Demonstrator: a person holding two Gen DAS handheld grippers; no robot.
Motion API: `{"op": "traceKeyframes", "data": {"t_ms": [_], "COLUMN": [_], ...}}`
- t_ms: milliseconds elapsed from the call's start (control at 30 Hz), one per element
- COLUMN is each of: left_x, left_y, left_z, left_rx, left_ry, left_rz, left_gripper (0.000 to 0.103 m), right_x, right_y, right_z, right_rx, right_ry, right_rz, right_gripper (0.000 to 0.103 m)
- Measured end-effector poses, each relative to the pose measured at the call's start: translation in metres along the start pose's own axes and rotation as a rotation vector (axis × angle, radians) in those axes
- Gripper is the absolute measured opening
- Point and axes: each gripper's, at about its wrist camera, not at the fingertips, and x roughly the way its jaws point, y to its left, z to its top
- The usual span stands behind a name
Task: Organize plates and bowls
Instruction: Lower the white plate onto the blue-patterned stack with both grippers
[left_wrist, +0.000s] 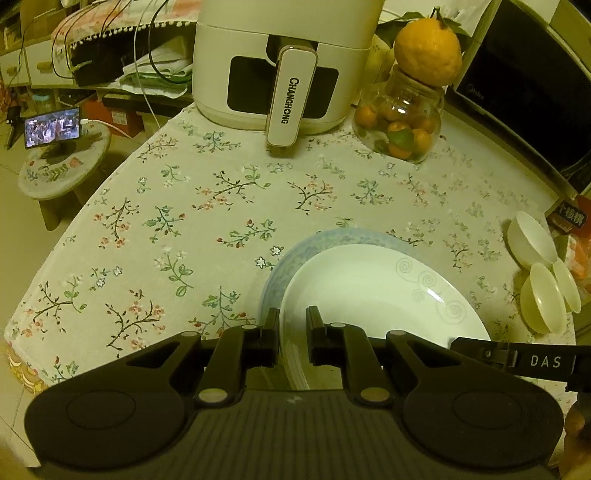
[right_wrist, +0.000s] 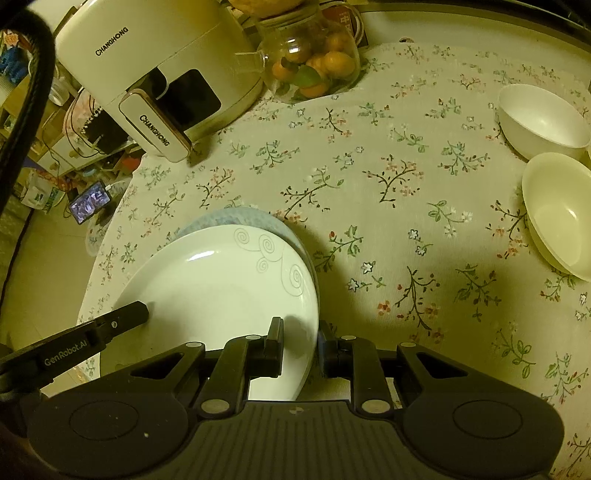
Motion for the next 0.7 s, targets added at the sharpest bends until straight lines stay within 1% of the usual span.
{"op": "traceKeyframes", "data": {"t_ms": [700], "left_x": [0.0056], "left_y": [-0.0070], "left_z": [-0.0004], "left_rx": [0.040], "left_ry": [-0.015], "left_rz": [0.048], "left_gripper": [0.014], "right_x": [0.0054], "right_y": [0.0020], "right_z": [0.0026], "right_rx": [-0.006], "right_ry": [0.001], "right_rz": [-0.025], "right_gripper": [0.020]}}
